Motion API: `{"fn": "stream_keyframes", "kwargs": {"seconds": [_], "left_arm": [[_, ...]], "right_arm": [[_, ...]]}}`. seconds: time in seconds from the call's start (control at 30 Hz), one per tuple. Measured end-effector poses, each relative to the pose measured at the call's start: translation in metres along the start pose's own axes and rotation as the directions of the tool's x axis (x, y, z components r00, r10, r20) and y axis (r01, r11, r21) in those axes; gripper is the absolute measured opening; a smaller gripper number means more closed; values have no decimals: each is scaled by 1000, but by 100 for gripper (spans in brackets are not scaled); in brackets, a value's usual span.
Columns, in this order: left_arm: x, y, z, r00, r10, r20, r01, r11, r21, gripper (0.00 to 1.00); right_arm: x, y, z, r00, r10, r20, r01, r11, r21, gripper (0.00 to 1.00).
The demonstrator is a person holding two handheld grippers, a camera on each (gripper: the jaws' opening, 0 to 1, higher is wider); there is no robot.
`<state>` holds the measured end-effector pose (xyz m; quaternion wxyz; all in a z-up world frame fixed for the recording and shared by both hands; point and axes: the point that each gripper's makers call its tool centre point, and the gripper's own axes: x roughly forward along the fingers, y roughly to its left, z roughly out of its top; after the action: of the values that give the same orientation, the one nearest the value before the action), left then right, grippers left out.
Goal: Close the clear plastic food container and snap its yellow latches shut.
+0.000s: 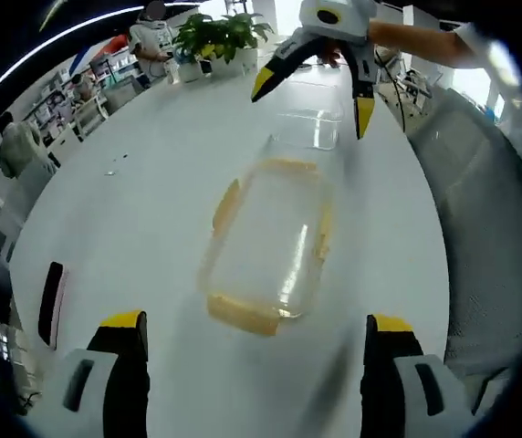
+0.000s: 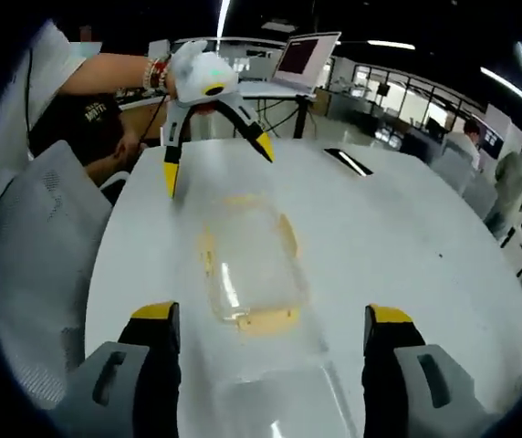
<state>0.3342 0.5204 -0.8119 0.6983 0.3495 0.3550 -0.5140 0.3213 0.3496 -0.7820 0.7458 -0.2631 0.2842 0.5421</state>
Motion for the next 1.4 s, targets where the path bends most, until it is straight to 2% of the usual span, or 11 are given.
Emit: {"fn": "stream_keyframes", "kwargs": {"seconds": [0.17,0.3,0.43,0.63,0.73,0.93,1.23,1.3,1.33,1.37,1.4], "left_arm": [[12,9,-6,998,-25,-63,29,997,76,86],[21,10,-9,994,-52,-92,64,990,127,80],[27,10,-9,992,-86,-93,97,987,125,73],[31,14,-11,988,-112,-108,126,984,126,69],[31,14,-11,985,-126,-116,142,980,139,65],[30,14,-8,983,-143,-116,161,974,159,52],[30,2,-9,971,-183,-155,207,965,159,36],[30,2,-9,971,-183,-156,207,966,154,34],[30,2,-9,971,-184,-154,208,966,155,34],[30,2,-9,971,-185,-153,208,966,154,34],[30,2,-9,972,-183,-150,205,968,146,34]], "right_arm": [[16,-2,-13,994,27,-104,-30,999,-23,60],[27,-2,-17,991,52,-123,-56,998,-28,66],[33,-6,-20,987,64,-150,-71,997,-40,63],[46,2,-33,962,148,-229,-155,988,-15,63],[47,-4,-28,964,133,-229,-148,988,-49,60],[48,1,-26,951,158,-266,-189,978,-94,56],[49,4,-25,936,172,-307,-211,973,-98,52],[47,5,-27,925,168,-340,-219,968,-119,51],[45,4,-31,915,158,-371,-228,962,-152,42],[43,-3,-40,893,124,-433,-250,936,-247,38],[41,-4,-45,887,121,-446,-230,953,-199,38]]}}
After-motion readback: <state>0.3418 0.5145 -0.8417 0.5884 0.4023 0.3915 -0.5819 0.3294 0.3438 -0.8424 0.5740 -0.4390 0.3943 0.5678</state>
